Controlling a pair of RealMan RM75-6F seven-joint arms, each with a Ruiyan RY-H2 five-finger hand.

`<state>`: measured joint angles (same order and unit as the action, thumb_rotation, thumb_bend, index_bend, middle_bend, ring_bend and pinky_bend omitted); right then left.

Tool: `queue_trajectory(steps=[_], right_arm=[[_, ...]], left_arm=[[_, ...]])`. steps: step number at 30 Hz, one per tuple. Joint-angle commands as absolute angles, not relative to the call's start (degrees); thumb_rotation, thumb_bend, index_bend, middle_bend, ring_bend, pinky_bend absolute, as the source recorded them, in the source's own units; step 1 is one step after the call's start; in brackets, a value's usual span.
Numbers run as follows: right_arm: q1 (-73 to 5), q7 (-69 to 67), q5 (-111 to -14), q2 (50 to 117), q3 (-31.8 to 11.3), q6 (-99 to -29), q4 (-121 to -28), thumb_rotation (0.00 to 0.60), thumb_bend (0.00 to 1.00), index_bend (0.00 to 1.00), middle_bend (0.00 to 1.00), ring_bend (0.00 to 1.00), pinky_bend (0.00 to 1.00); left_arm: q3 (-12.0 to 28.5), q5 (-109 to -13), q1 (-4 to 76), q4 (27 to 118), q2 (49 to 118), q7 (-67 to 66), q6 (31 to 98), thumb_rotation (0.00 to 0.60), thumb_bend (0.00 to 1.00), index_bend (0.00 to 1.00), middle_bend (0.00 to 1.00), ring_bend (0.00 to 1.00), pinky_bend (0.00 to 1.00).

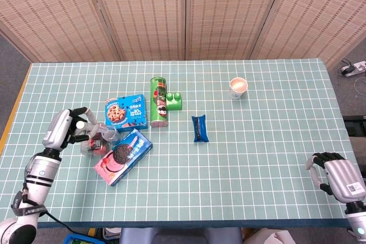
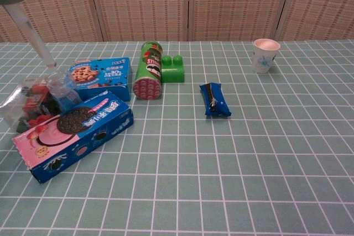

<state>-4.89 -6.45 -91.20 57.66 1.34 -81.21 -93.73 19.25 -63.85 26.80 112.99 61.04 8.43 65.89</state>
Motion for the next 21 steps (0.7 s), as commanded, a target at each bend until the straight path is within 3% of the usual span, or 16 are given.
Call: queue_trajectory(steps=[1,7,13,16,21], right_arm=[[-4.92,-6.45,-91.24,57.65,1.39,-81.14,-93.71,0.6,0.37,0.52,0.46,0.37,0.36],[-4.82,-6.74,-91.23,57.51,1.39,-81.32,-93.72,0.6,0.37,0.52,0.46,0.37,0.36],[-4.88,-6.74,-91.29,57.53,1.45,-81.18,-93.71,0.6,0.37,0.52,0.46,0.37,0.36],[-4.94,-6.75,-91.4,57.52,1.55,-81.01,-93.73,0.6,0.37,0.52,0.46,0.37,0.36],[-4.98,-6.81,-91.42,57.52,1.59,-80.92,-93.71,0.6,0.37,0.52,0.46,0.37,0.36]], left_arm=[[19.08,-63.13,26.22,114.42,59.46,7.0,66.53,0.6,0.41,0.76,1.0,1.0,1.0],[16.16,-63.66,25.58,114.19,57.24,-3.3,68.98,0.6,0.42,0.76,1.0,1.0,1.0],[13.98,-63.94,24.76,113.46,59.28,-11.73,73.49,0.6,0.43,0.76,1.0,1.0,1.0],[14.79,-64.27,24.2,113.89,57.76,-1.6,70.03,0.6,0.43,0.76,1.0,1.0,1.0],[17.43,-68.65,22.53,112.54,52.9,27.19,61.7,0.6,0.43,0.76,1.0,1.0,1.0]])
